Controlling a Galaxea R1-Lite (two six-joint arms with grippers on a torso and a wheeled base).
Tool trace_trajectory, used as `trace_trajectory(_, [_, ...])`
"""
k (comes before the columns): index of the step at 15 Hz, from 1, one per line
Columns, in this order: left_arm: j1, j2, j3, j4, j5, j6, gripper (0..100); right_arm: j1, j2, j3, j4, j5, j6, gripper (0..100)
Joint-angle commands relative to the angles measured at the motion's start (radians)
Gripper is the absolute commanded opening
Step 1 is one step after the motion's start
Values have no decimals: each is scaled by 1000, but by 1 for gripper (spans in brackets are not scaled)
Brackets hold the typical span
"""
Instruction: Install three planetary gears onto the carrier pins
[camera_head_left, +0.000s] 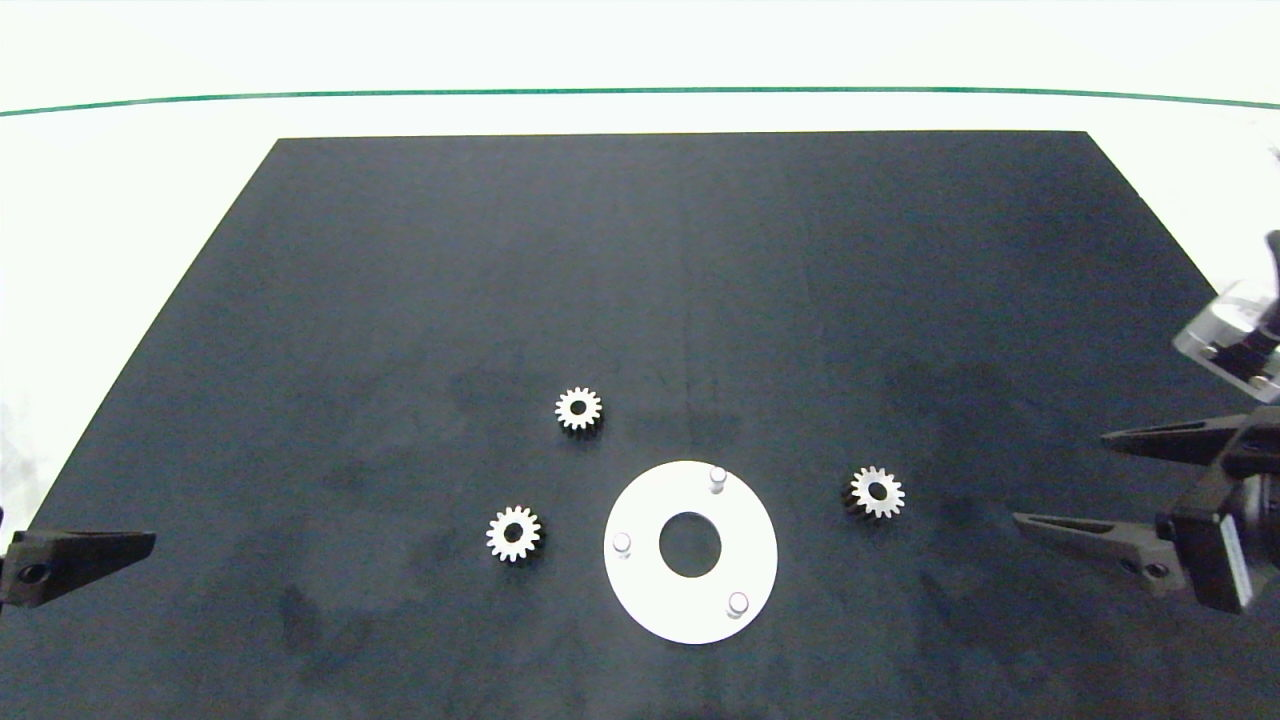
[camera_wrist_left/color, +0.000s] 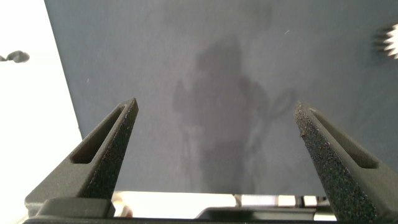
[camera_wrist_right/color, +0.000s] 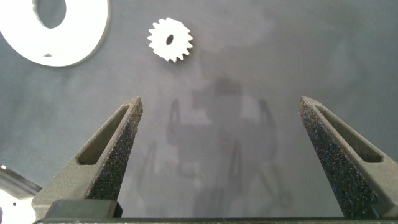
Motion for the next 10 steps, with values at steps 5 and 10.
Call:
trace_trajectory(5, [4,79,-33,15,16,-10,100,99,233,-89,3,-10,-86,100])
trace_trajectory(10, [6,52,-30,18,16,-16,100,122,329,-148,2,-51,-88,100])
